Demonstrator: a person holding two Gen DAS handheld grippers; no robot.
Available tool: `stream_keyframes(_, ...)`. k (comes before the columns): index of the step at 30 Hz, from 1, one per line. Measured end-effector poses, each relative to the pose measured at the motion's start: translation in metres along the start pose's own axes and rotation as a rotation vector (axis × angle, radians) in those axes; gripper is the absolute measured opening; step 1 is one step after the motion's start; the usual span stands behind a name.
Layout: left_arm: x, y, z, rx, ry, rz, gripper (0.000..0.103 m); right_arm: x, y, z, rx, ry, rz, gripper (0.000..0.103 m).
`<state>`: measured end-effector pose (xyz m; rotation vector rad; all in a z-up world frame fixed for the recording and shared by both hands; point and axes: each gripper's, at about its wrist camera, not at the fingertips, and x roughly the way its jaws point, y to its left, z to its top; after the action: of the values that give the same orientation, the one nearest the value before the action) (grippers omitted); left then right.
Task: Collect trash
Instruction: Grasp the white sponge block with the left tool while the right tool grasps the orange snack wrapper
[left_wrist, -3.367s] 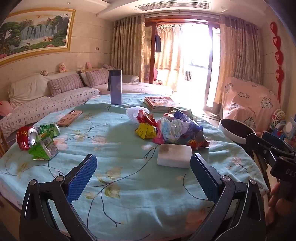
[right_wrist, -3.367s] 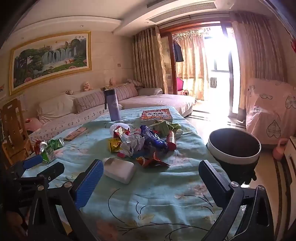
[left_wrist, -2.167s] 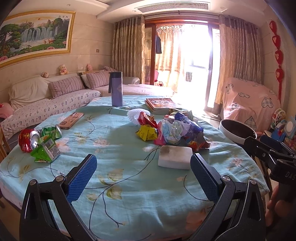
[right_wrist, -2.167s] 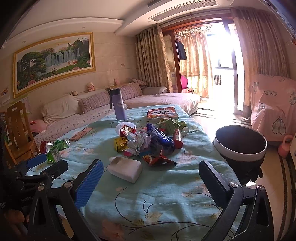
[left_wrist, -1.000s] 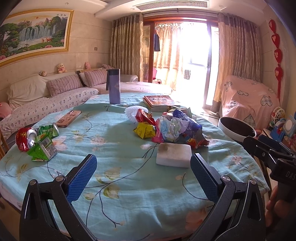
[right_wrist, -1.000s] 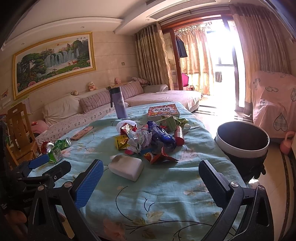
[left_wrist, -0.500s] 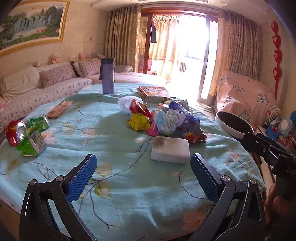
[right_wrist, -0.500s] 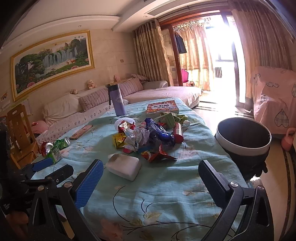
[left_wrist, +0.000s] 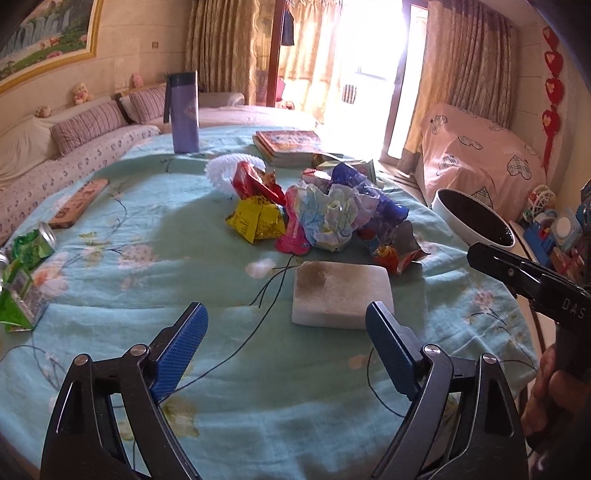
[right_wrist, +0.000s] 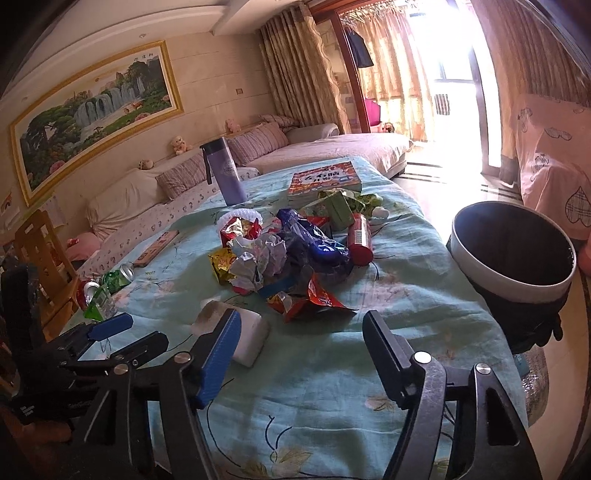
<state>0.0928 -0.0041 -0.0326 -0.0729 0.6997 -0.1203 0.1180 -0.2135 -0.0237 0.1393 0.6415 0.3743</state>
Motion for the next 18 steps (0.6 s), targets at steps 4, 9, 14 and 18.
stream_keyframes(4,0.02,0.007,0.008,-0.023,0.055,-0.05,0.088,0.019,-0.005,0.008,0.015,0.041,0.014,0.057)
stream_keyframes(9,0.043,0.003,0.015,-0.012,0.121,-0.097,0.083,0.047,-0.005,0.021,0.008,0.079,0.021,0.051)
stream_keyframes(14,0.061,-0.005,0.017,0.011,0.169,-0.145,0.07,0.079,-0.015,0.019,0.005,0.15,0.009,0.033)
stream_keyframes(18,0.057,-0.015,0.021,0.048,0.159,-0.184,0.044,0.081,-0.026,0.01,0.036,0.18,0.03,0.005)
